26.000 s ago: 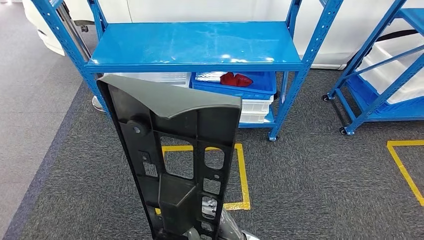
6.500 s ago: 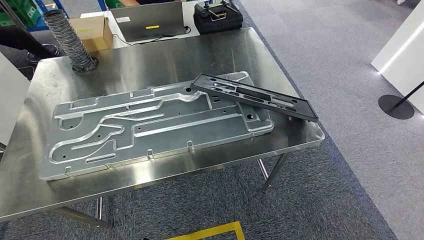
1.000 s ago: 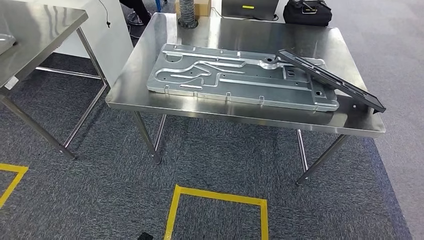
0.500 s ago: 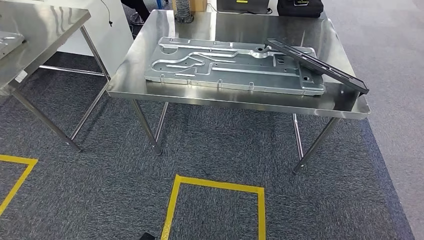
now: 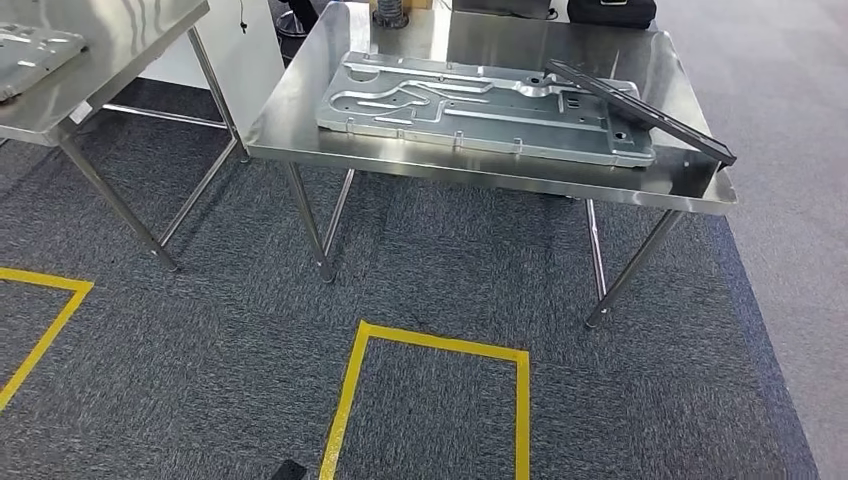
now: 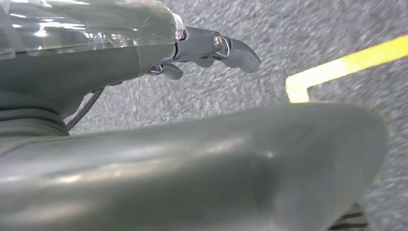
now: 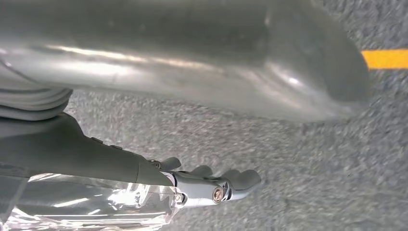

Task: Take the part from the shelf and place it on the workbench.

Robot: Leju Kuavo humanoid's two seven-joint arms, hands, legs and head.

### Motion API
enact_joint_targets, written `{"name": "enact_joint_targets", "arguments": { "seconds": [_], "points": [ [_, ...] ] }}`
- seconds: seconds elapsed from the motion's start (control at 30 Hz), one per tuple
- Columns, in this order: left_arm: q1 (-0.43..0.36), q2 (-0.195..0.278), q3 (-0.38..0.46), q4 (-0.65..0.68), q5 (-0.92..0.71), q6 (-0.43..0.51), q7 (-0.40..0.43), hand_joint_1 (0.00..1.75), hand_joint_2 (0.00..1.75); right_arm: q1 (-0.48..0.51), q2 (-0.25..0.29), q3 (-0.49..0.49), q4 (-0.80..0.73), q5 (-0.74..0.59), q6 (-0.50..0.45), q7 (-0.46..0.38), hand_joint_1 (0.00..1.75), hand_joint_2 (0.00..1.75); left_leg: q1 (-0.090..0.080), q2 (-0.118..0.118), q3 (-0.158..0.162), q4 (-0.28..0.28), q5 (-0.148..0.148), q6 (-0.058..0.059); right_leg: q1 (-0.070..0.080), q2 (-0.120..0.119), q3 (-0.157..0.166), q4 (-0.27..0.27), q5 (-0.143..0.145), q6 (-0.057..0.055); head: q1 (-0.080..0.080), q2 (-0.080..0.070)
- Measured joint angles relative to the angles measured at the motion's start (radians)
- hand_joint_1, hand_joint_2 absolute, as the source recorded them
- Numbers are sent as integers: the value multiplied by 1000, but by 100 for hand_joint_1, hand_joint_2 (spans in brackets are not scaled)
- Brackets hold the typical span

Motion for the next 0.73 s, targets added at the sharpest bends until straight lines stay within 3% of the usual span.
{"name": "enact_joint_targets", "arguments": {
  "seconds": [0.03,0.07,0.1,0.13,0.17,0.23,0.27,0.3,0.37,0.43,0.5,0.53,0.57,0.6,0.63,0.7,0.73],
  "points": [
    [1,0,0,0,-1,0,0,0,0,0,0,0,0,-1,-1,-1,0,0,0,0,-17,2,13,-1,-2,1,-9,65,-32,4,0,0],
    [1,-1,0,0,-1,0,1,0,0,0,0,0,0,-2,-2,-1,0,0,0,0,-35,4,26,-2,-4,1,-9,111,-37,7,0,0],
    [1,-1,0,0,-2,0,2,0,0,0,0,0,0,-2,-2,-2,0,0,0,0,-52,8,37,-5,-6,1,5,126,-19,9,0,0],
    [1,-1,0,0,-2,0,3,0,0,0,0,0,0,-3,-2,-2,0,0,1,0,-70,13,48,-8,-9,1,39,104,12,10,0,0],
    [1,-1,0,0,-3,0,3,0,0,-1,0,0,0,-4,-2,-2,0,0,2,0,-87,20,57,-12,-11,2,90,47,38,10,0,0],
    [-1,-1,0,0,-4,0,4,0,0,-4,0,0,0,-4,-2,-2,0,0,1,-1,-114,35,71,-22,-10,6,206,-112,35,5,0,0],
    [-2,-1,0,0,-5,0,5,0,0,-6,0,0,0,-4,-3,-2,0,0,0,-1,-121,39,78,-28,-7,7,241,-169,21,-2,0,0],
    [-3,-1,0,0,-6,0,5,0,0,-7,0,0,0,-4,-4,-1,0,0,0,0,-125,41,86,-34,-4,8,256,-199,9,-10,0,0],
    [-3,-1,0,0,-8,0,5,0,0,-6,0,0,0,-4,-6,2,0,0,2,0,-131,41,95,-47,-2,5,247,-208,17,-29,0,0],
    [-1,-1,0,0,-10,0,7,0,0,-5,0,0,0,-4,-7,3,0,0,5,-1,-151,82,46,-56,-4,1,227,-211,37,-49,0,0],
    [-2,-1,-1,0,-14,1,8,0,0,-4,0,0,0,-4,-7,3,0,0,7,-2,-186,195,-53,-60,-2,-1,202,-211,57,-60,0,0],
    [-1,-1,-1,0,-15,1,8,0,44,-3,0,0,0,-4,-7,3,0,0,7,-2,-201,261,-87,-62,0,-3,189,-210,67,-61,0,0],
    [-1,-1,-1,0,-15,1,9,0,87,-3,0,0,0,-4,-3,3,0,0,7,-1,-208,312,-98,-63,2,-4,176,-208,77,-61,0,0],
    [0,-1,-1,0,-15,1,10,0,131,-2,0,0,0,-4,3,3,0,0,7,-1,-202,335,-85,-63,3,-4,163,-205,85,-60,0,0],
    [0,-1,-1,0,-15,1,11,0,175,-2,0,0,0,-5,13,3,0,0,7,-1,-178,322,-59,-60,5,-4,150,-202,92,-59,0,0],
    [-1,-1,-1,0,-15,2,15,0,175,-1,2,1,0,-3,39,1,0,87,5,-1,-79,199,-18,-50,7,-5,131,-193,103,-54,0,0],
    [-1,-1,-1,0,-15,2,16,0,175,-1,2,1,0,-2,46,1,0,116,5,-1,-49,158,-12,-46,8,-5,128,-191,106,-53,0,0]
  ]
}}
